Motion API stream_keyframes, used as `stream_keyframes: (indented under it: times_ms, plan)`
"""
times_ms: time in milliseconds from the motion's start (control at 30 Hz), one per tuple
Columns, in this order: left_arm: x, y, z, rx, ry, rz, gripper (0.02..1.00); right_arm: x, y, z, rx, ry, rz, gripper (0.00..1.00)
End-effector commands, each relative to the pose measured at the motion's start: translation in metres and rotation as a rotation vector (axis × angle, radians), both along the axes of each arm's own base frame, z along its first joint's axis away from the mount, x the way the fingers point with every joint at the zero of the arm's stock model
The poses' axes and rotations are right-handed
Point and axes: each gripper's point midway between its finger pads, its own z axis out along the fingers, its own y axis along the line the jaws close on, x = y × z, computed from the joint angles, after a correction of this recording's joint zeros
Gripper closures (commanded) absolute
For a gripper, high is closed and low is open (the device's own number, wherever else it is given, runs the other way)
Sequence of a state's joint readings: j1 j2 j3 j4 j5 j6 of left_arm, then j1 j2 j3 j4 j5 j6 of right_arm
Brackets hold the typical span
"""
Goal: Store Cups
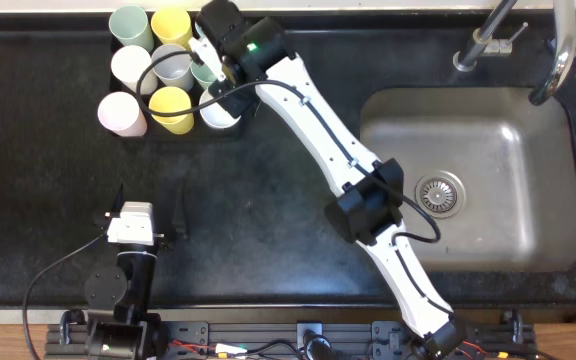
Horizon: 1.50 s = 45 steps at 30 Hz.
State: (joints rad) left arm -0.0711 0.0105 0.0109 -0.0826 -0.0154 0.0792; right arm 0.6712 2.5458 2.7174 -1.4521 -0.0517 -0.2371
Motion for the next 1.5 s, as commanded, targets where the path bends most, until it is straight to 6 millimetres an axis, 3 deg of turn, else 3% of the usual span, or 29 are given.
stream_keyframes:
  times_ms: [33,400,633,667,700,733,800,1100,1167,1300,1433,1500]
  plan:
    - [0.000,0.003,0.001,0.011,-0.006,0.012,0.020,-0.004,0.008,-0.004,-0.002,0.000,0.029,0.961]
    - [0.000,0.003,0.001,0.011,-0.006,0.012,0.020,-0.010,0.003,-0.023,-0.046,0.038,0.046,0.954]
    - [0.000,0.003,0.001,0.011,-0.006,0.012,0.020,-0.011,0.002,-0.024,-0.049,0.043,0.046,0.947]
    - [0.000,0.003,0.001,0.011,-0.006,0.012,0.020,-0.010,0.002,-0.024,-0.048,0.043,0.046,0.842]
    - [0.000,0.003,0.001,0.011,-0.006,0.012,0.020,-0.010,0.003,-0.024,-0.046,0.040,0.046,0.597]
    - [0.000,0.003,0.001,0.011,-0.006,0.012,0.020,-0.009,0.004,-0.024,-0.043,0.037,0.046,0.246]
    - [0.000,0.003,0.001,0.011,-0.006,0.012,0.020,-0.009,0.004,-0.023,-0.041,0.033,0.046,0.003]
    - [0.000,0.003,0.001,0.011,-0.006,0.012,0.020,-0.001,-0.001,-0.020,-0.071,-0.009,0.028,0.003]
    - [0.000,0.003,0.001,0.011,-0.006,0.012,0.020,0.020,-0.015,0.006,-0.120,-0.140,-0.027,0.005]
    - [0.000,0.003,0.001,0.011,-0.006,0.012,0.020,0.043,-0.035,0.065,-0.077,-0.283,-0.138,0.003]
    - [0.000,0.003,0.001,0.011,-0.006,0.012,0.020,0.049,-0.062,0.135,0.051,-0.370,-0.276,0.003]
    - [0.000,0.003,0.001,0.011,-0.006,0.012,0.020,0.042,-0.094,0.183,0.111,-0.414,-0.356,0.003]
